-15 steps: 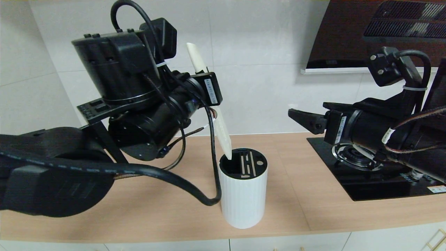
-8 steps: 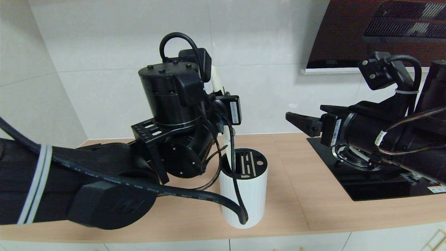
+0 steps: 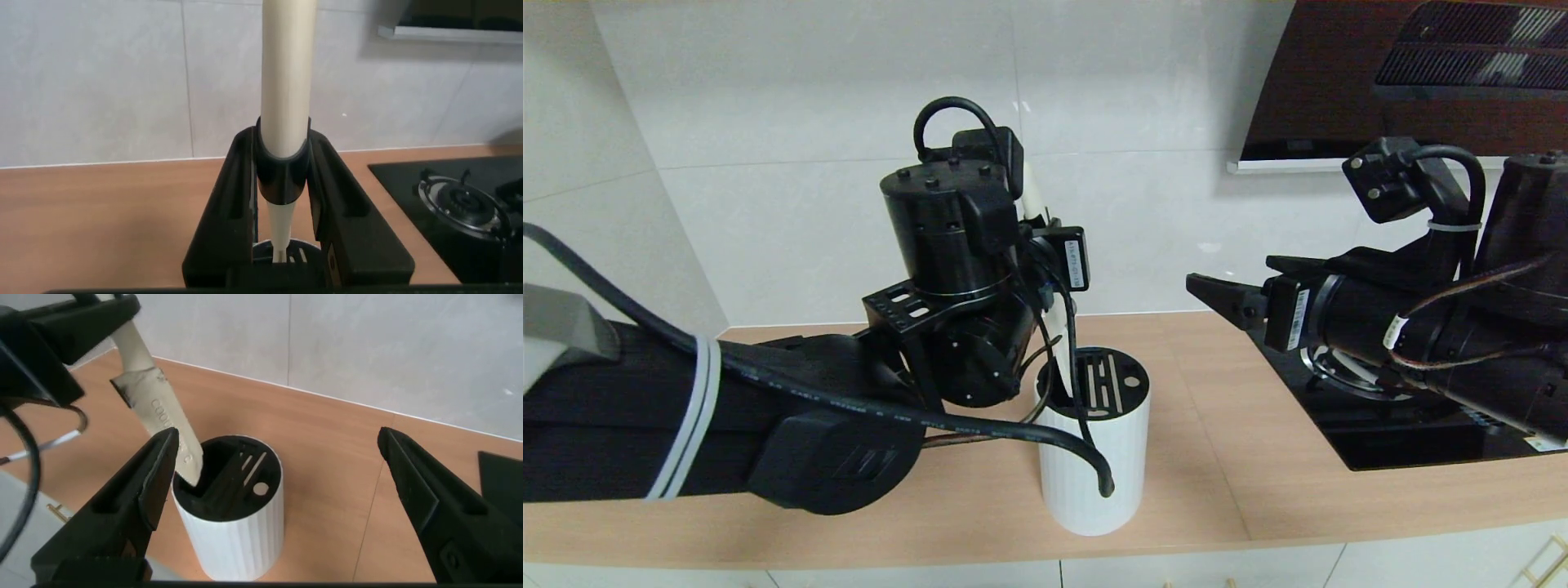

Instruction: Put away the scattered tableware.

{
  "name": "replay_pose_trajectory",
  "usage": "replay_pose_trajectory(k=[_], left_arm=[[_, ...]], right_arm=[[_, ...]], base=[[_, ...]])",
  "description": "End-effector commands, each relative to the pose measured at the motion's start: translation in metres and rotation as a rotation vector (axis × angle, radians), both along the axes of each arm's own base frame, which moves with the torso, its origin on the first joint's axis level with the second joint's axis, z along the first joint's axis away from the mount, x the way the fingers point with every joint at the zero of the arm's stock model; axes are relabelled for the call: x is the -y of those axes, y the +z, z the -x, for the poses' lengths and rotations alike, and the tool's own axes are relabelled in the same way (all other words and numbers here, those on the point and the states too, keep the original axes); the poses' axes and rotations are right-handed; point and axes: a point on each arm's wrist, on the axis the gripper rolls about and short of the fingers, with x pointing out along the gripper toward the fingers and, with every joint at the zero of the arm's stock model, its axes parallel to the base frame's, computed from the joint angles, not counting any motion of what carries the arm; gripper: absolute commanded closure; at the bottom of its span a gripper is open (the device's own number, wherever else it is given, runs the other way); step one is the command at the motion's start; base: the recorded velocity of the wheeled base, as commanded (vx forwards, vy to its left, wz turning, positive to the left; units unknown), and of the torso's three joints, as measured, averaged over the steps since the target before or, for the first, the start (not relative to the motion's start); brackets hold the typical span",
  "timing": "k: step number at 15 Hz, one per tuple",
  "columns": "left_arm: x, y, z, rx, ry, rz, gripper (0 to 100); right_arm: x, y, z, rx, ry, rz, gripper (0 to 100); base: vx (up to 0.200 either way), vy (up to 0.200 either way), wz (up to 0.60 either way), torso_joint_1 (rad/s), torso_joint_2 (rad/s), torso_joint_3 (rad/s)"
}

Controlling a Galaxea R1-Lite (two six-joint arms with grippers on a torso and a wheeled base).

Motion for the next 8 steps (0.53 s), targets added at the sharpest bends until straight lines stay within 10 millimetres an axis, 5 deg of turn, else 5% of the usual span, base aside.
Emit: replay_pose_trajectory(k=[1, 8], left_arm=[[0.003, -0.009, -0.005, -0.015, 0.003, -0.012, 100], [0.011, -0.033, -0.015, -0.055, 0.005, -0.032, 100]], right_arm=[[-0.001, -0.002, -0.001, -0.006, 0.002, 0.004, 0], [-0.001, -0.002, -0.001, -0.007, 0.001, 0.005, 0]], base=[[0.0, 0.0, 0.0, 0.0, 0.0, 0.0], [0.0, 0.0, 0.0, 0.0, 0.0, 0.0]])
